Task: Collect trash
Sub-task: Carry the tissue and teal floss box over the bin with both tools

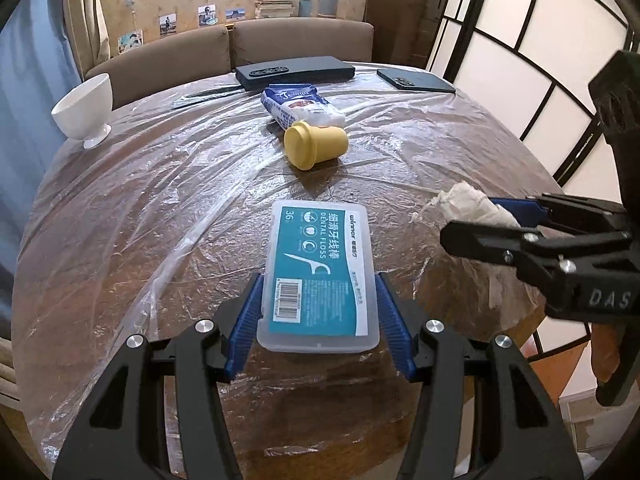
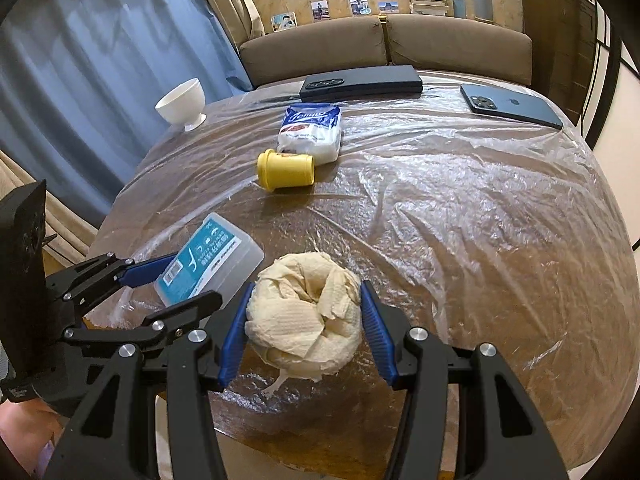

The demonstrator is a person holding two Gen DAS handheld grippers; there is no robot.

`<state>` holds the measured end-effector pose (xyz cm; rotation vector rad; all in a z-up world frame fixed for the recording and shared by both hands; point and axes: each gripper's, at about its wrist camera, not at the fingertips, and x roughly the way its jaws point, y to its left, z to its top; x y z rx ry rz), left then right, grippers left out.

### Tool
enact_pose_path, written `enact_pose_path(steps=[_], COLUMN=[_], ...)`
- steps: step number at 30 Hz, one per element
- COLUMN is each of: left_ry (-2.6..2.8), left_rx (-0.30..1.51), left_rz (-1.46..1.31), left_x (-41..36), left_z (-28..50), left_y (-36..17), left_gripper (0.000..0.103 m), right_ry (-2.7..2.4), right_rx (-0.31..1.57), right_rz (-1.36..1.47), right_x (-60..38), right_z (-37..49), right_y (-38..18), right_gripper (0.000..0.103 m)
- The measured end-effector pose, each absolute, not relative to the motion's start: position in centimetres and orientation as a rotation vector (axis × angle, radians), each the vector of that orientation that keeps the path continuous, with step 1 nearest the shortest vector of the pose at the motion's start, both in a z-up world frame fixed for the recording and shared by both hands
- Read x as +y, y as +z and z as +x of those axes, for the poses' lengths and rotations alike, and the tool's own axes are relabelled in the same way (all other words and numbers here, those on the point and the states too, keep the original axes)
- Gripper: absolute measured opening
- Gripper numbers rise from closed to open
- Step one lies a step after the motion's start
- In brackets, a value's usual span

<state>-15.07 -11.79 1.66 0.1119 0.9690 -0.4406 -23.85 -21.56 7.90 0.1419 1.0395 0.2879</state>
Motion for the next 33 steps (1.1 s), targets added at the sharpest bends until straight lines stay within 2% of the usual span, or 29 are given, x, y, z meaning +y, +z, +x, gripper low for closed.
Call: enact_pose_path(steps=[12,33], left_ry=[-0.45,-0.452], left_rx=[0.963,0.914], left_rz=[0.178,0.129], left_x=[-12.8,-9.2], left_z=[-14.2,-17.9], left_y=[1.1,4.1], left_gripper=[0.056,0.056], right_ry=[0.277,0.295], right_rx=[1.048,1.037], right_rz=[0.142,0.116], right_x=[-21.2,-20.4], right_z=[-24.2,-27.2], right_y=[7.6,8.9], right_gripper=[0.052,0.052])
